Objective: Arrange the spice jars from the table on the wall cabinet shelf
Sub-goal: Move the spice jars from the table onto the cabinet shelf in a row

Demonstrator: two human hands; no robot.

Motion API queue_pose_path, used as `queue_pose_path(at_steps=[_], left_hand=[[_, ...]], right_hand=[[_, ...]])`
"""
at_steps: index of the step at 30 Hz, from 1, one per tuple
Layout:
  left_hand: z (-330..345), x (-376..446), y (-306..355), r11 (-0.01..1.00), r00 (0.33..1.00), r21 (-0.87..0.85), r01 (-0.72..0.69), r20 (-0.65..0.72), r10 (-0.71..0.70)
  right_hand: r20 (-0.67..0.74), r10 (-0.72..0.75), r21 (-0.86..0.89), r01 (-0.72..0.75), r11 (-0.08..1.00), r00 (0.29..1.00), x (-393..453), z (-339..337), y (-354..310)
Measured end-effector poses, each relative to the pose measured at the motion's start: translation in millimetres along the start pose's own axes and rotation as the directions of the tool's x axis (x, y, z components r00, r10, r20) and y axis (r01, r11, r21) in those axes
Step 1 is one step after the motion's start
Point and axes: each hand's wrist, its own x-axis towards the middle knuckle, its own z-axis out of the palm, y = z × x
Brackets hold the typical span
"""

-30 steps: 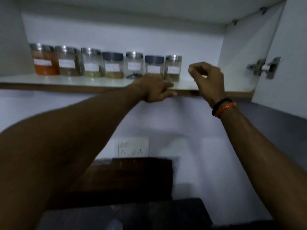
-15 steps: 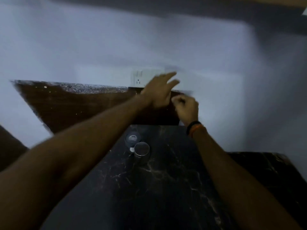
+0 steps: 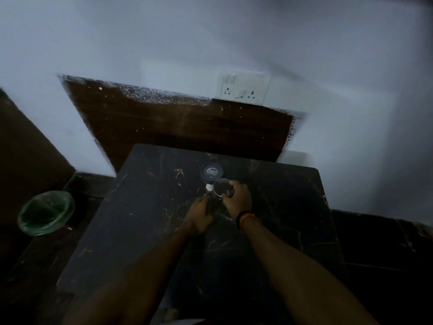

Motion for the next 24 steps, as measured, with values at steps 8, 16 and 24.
queue_pose_path(at_steps=[8,16,24], left_hand=[[9.7,-11.6,-23.2,0.942,0.969,-0.249,0.227,-0.038,-0.244],[17.5,-13.4,-26.4,0.886,0.957,-0.374,0.274,0.018,-0.288],[9.6,-8.9,-23.9,0.739,0.917,-0.561,0.373,0.1,-0.387]], right_hand=[[0.019,0.081,-0.114,-0.078,0.99,0.997,8.4,24.1,3.7],[0.016,0.122,-0.142,-0.118,0.983,0.992,23.8,40.7,-7.4],[-0.06,0.091,-0.086,-0.096,0.992,0.994,24.8,37.4,7.6]])
